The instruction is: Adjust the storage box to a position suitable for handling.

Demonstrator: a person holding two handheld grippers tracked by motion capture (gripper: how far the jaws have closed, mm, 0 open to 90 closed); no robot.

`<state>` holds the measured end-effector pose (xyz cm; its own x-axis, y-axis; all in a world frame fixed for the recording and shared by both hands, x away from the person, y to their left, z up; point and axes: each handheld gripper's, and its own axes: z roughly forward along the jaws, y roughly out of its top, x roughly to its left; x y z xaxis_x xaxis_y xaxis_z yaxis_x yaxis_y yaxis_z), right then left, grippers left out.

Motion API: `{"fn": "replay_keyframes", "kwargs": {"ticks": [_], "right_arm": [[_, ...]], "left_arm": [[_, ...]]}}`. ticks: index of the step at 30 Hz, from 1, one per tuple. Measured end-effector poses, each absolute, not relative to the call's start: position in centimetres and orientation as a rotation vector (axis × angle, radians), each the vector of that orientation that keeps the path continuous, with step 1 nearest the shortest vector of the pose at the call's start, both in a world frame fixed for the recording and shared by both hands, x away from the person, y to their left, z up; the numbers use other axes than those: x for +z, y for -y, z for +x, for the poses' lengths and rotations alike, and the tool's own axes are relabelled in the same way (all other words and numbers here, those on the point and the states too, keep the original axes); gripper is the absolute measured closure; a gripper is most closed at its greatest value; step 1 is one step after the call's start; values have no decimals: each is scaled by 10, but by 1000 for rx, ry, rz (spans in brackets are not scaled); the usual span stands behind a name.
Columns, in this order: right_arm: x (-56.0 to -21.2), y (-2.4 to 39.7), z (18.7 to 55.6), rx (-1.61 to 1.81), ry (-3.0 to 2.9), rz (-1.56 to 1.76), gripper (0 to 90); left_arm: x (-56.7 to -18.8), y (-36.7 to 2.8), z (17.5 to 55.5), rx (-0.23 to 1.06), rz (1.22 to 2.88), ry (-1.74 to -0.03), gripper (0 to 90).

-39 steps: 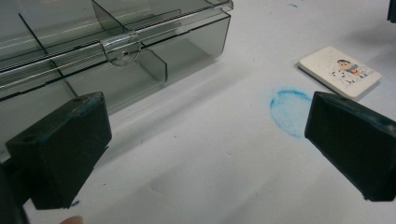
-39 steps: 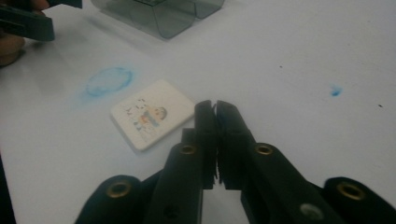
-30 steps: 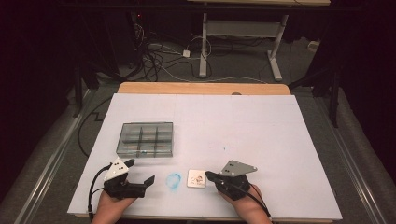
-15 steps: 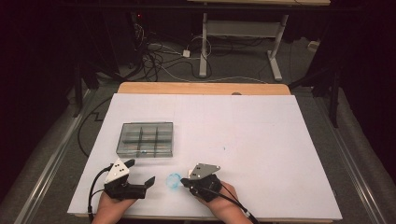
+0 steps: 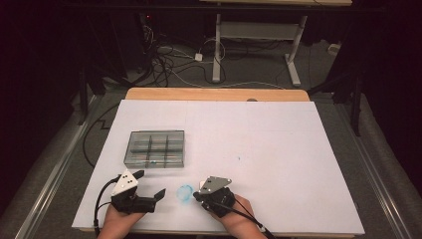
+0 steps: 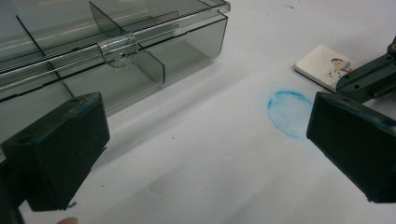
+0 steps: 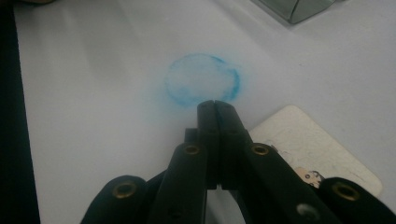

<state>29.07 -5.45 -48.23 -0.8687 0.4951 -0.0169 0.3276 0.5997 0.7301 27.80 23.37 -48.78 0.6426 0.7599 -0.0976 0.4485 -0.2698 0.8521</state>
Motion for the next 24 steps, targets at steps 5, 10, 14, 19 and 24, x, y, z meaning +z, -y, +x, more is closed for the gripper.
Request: {"fn": "replay_keyframes", "kwargs": {"ticks": [5, 10, 14, 19, 24], "right_arm": [[-481, 63, 290, 1149, -2600, 710, 900], [-480, 57, 286, 1170, -2610, 685, 900], [-485, 49, 286, 1113, -2615, 663, 900], [-484, 56, 286, 1093, -2612, 672, 900], [-484, 65, 286, 1097, -2608, 693, 900]], "left_arm": [[-488, -235, 277, 412, 1902, -952, 0], [-488, -234, 277, 414, 1904, -951, 0], [-488, -234, 277, 416, 1901, -953, 0], [-488, -235, 277, 414, 1907, -948, 0], [-487, -235, 277, 415, 1905, -945, 0]]}}
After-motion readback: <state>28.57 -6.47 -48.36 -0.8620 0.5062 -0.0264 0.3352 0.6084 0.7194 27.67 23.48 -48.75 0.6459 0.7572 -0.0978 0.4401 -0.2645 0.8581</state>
